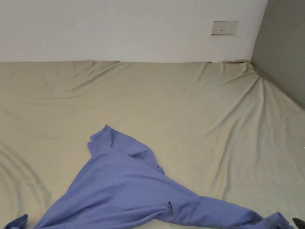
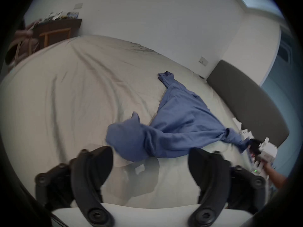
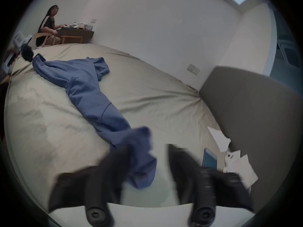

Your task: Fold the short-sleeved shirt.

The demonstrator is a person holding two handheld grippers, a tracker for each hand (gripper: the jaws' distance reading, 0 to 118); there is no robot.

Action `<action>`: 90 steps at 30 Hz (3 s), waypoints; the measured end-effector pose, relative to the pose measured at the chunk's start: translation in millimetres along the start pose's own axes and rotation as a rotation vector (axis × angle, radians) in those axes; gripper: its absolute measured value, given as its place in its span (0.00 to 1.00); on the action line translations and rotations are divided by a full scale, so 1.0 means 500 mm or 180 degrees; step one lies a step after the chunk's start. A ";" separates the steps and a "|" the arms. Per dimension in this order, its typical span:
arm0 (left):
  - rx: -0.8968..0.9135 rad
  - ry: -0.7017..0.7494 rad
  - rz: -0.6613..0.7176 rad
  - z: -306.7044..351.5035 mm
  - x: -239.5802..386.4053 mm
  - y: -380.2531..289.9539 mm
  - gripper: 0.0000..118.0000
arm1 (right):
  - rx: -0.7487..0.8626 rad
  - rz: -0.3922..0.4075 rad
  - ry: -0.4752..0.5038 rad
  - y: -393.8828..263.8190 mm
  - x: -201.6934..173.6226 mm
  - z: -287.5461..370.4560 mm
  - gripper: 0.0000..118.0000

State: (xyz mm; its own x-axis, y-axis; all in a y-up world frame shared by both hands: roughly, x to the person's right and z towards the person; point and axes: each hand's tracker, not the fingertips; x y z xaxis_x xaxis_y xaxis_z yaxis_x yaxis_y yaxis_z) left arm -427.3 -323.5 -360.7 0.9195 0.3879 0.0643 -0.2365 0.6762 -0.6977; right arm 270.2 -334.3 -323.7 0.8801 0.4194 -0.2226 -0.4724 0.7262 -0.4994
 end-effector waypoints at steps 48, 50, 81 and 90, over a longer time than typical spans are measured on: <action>0.1290 -0.0534 -0.0477 0.236 0.312 0.131 0.01 | 0.1253 -0.1691 0.0130 0.185 -0.024 0.427 0.00; 0.1103 -0.0533 -0.0442 0.152 0.324 0.177 0.35 | 0.1191 -0.1702 0.0166 0.177 -0.025 0.407 0.00; -0.0970 0.0900 -0.0629 -0.629 0.379 0.416 0.02 | 0.0386 -0.2099 0.0224 0.076 0.012 0.194 0.00; -0.0777 0.0507 -0.0769 -0.448 0.421 0.423 0.02 | -0.0361 -0.2621 0.0289 0.046 0.115 0.051 0.25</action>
State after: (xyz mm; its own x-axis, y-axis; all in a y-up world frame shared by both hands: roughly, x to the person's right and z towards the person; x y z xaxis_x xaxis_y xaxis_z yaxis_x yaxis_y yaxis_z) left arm -213.5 -239.2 -654.7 0.9814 0.1203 0.1493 0.0572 0.5597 -0.8267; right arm 308.9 -279.7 -326.7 0.9445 -0.2706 0.1863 0.3270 0.7199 -0.6122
